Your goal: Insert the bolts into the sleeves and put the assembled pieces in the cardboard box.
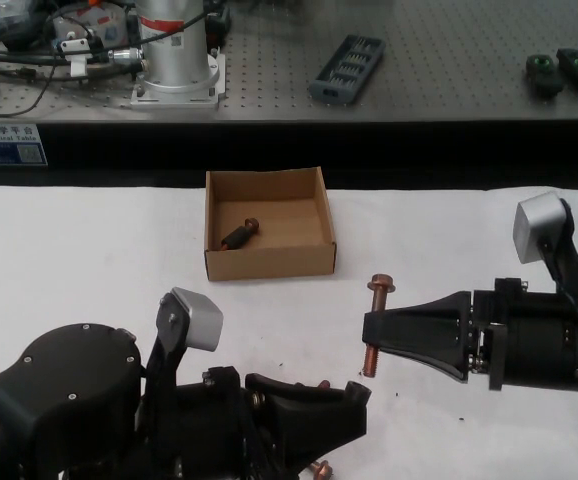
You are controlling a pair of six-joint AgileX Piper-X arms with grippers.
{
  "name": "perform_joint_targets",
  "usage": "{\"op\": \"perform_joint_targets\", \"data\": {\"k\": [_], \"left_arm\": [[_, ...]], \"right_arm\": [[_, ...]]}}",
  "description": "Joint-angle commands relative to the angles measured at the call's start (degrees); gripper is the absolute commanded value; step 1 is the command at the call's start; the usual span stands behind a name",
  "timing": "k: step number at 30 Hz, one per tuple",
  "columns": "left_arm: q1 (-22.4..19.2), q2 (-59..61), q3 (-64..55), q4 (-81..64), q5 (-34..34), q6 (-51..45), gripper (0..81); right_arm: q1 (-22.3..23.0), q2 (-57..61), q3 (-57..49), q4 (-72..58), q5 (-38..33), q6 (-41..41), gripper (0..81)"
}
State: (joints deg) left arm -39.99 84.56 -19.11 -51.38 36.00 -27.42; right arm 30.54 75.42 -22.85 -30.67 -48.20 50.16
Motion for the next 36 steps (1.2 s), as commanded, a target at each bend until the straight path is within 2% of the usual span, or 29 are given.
{"op": "perform_joint_targets", "data": {"k": [1, 8, 16, 26, 36], "left_arm": [[-0.2, 0.0, -0.3, -1.4, 0.8, -0.5, 6.5], [-0.2, 0.0, -0.3, -1.4, 0.8, -1.0, 6.5], [-0.2, 0.0, -0.3, -6.2, -2.5, -4.1, 6.5], [-0.2, 0.0, -0.2, -2.3, -0.1, -3.9, 6.5], [-0.2, 0.0, -0.2, -0.9, 2.3, -6.5, 6.5]], "right_arm": [[1.2, 0.2, -0.2, -1.0, -1.4, -0.8, 4.3], [4.3, 0.2, -0.2, -0.7, -1.3, -1.5, 4.3], [4.1, 0.2, -0.2, 2.1, -1.2, -3.5, 4.3], [3.9, 0.2, -0.2, 2.0, -1.2, -4.0, 4.3], [1.6, 0.2, -0.2, 2.0, -1.2, -4.4, 4.3]]}}
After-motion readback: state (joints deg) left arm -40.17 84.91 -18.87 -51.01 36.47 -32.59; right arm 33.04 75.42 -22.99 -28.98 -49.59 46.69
